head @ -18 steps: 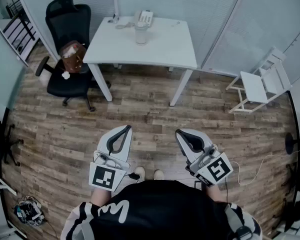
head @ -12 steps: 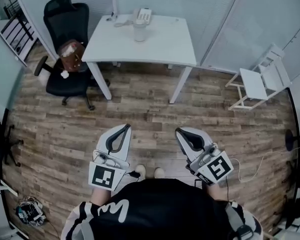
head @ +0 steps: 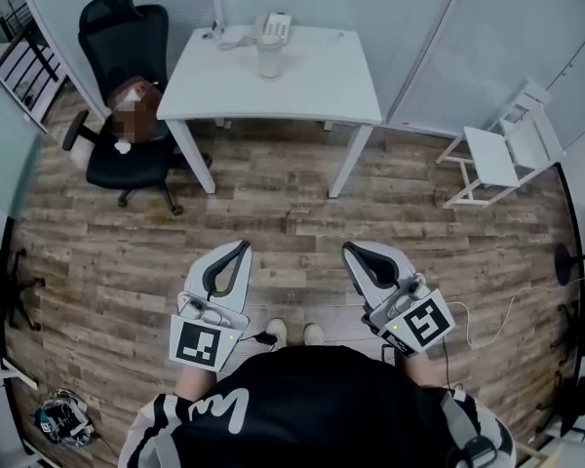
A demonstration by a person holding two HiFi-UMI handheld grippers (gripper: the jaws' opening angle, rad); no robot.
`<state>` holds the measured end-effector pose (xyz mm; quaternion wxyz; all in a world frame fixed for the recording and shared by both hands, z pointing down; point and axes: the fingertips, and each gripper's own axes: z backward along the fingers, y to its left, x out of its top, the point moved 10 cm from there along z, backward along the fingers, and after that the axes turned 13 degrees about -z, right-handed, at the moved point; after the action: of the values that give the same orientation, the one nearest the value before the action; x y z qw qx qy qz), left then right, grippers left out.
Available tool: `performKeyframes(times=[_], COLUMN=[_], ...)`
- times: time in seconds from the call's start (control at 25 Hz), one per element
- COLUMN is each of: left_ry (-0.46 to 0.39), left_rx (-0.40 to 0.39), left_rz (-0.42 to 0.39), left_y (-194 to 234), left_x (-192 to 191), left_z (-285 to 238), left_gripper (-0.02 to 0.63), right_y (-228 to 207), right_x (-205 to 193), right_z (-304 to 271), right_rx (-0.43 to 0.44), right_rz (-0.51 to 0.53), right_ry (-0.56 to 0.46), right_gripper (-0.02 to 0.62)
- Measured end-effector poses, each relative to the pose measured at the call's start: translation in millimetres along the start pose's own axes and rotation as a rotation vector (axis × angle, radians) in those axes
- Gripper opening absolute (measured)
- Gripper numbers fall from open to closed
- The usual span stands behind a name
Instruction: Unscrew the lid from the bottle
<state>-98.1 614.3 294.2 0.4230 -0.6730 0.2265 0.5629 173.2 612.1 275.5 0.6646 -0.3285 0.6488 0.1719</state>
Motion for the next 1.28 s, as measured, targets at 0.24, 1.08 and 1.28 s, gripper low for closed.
performKeyframes(times=[0.24, 1.08, 1.28], left_ry=[-0.005, 0.024, 0.010], left_rx=[-0.007, -0.012, 0.016], left_rz=[0.007, -0.005, -0.029], left_y=[16, 39, 55], left_x=[-10, -38, -35], left_z=[12, 4, -21], left_gripper=[-0.002, -0.002, -0.002], right_y=[16, 5, -21], right_x=[-2, -22, -13], right_z=[-13, -39, -57], right_rx=[-0.008, -0.060, -0.043], right_rz=[-0.003, -0.027, -0.005], right_ry=[-0.063, -0.035, -0.050], right_gripper=[0.002, 0.002, 0.002])
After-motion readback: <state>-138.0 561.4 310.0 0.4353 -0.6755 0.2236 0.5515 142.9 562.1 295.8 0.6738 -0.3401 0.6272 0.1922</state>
